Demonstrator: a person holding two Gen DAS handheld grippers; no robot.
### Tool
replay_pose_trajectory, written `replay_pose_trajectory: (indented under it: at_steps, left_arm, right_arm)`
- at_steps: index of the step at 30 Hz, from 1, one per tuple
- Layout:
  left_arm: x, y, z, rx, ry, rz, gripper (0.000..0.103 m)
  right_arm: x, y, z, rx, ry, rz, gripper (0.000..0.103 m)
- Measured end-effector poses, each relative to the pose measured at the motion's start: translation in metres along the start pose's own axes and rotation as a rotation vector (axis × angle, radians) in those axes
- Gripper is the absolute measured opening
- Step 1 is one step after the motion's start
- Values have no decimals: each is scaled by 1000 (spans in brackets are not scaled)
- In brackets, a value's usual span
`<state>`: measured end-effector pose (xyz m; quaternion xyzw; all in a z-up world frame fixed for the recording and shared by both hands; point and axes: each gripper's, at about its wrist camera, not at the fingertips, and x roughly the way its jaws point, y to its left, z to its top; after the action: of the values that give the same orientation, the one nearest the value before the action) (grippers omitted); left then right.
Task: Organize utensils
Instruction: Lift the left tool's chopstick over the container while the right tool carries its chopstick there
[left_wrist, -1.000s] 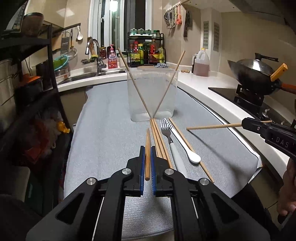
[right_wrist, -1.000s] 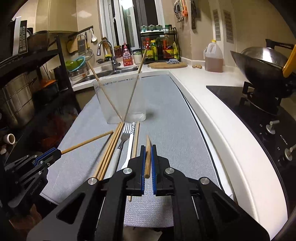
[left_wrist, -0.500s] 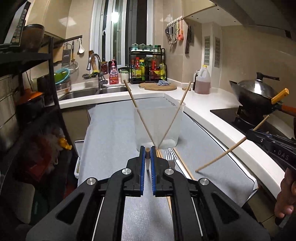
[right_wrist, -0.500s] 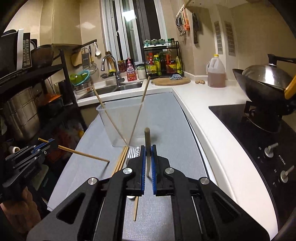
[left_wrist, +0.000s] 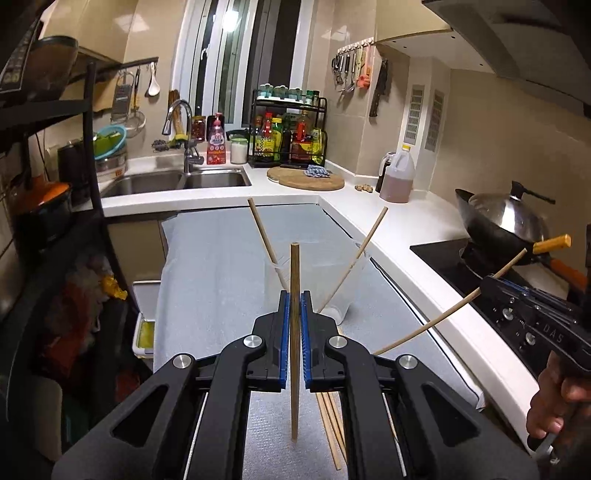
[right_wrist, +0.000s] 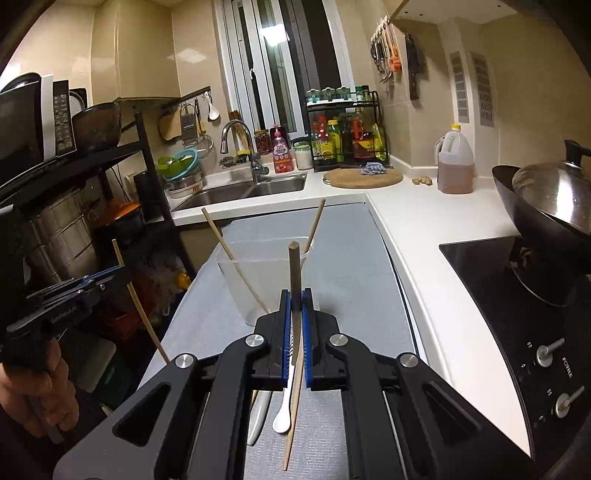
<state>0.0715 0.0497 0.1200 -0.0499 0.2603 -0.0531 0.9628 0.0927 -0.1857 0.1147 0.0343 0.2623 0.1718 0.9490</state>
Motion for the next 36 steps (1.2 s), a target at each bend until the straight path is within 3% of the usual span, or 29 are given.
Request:
replay_pose_trajectory:
  at_steps: [15,24,30,36]
  left_arm:
    - [10,12,48,14,15,-10,6]
    - [12,12,127,29,-57,-63,6]
    - [29,2,167,44,-125,-52,6]
    - [78,-5,160,101,-31,-32,6]
  right_arm:
    - [13,-7,45,-12,80,53,6]
    - [3,9,119,-62,-39,90,6]
    - [29,8,149,-56,-68,92,6]
    - [76,7,141,-45,5,116,6]
